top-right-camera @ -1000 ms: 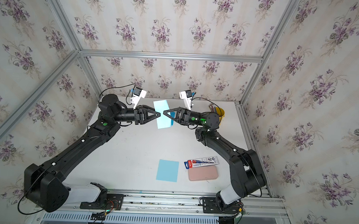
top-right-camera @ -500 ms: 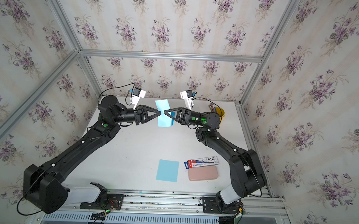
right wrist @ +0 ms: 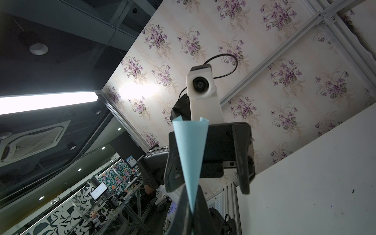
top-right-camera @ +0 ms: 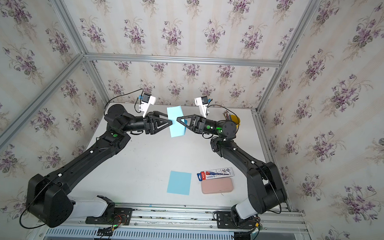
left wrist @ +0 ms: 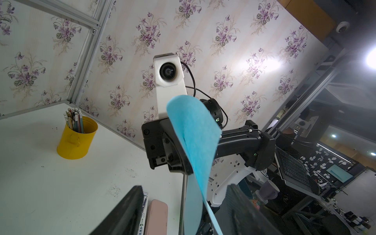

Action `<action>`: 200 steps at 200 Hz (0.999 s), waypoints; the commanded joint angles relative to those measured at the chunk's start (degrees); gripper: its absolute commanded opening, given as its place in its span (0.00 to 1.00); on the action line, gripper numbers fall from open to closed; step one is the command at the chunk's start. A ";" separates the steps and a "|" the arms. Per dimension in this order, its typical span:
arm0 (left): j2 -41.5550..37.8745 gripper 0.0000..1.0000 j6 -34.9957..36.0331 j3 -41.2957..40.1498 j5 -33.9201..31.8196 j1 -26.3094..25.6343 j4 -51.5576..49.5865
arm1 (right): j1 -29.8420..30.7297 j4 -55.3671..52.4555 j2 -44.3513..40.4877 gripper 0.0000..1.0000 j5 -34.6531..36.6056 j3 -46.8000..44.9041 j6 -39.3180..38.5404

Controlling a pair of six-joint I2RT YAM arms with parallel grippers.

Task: Fold the square paper along the opposite sides
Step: Fold the paper.

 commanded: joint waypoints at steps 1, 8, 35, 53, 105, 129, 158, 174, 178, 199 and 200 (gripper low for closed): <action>0.95 0.69 -1.53 0.81 0.48 -0.80 4.83 | 0.08 1.16 -0.29 0.01 0.81 -0.04 -0.86; 1.22 0.67 -1.70 0.87 0.48 -1.05 5.13 | 0.08 1.03 -0.29 0.01 0.87 0.05 -0.87; 1.63 0.49 -2.37 0.75 1.16 -1.43 6.66 | 0.01 0.37 -0.68 0.01 1.00 -0.29 -1.59; 1.11 0.36 -1.65 0.40 1.14 -1.43 5.99 | 0.00 -0.34 -0.82 0.01 1.01 -0.39 -2.14; -1.18 0.14 2.71 -0.14 -0.90 -1.42 -0.61 | 0.00 -1.03 -0.82 0.01 1.16 -0.65 -2.94; -0.86 0.02 2.41 0.01 -1.29 -1.43 -0.87 | -0.02 -0.94 -0.55 0.01 1.20 -0.55 -2.83; -0.64 0.00 1.87 -0.03 -1.45 -1.43 -0.58 | -0.09 -1.03 -0.99 0.01 1.29 -0.79 -3.23; -0.83 0.00 1.85 -0.29 -1.70 -1.43 -0.79 | -0.08 -1.03 -1.14 0.02 1.43 -1.00 -3.20; -0.92 0.00 1.86 -0.38 -1.74 -1.38 -0.87 | -0.16 -1.03 -1.13 0.02 1.38 -1.00 -3.25; -1.57 0.00 2.39 -0.97 -2.37 -1.42 -1.91 | -0.27 -1.03 -1.34 0.05 1.42 -1.09 -3.26; -1.60 0.00 2.43 -1.00 -2.41 -1.43 -2.07 | -0.27 -1.03 -1.30 0.05 1.43 -1.09 -3.25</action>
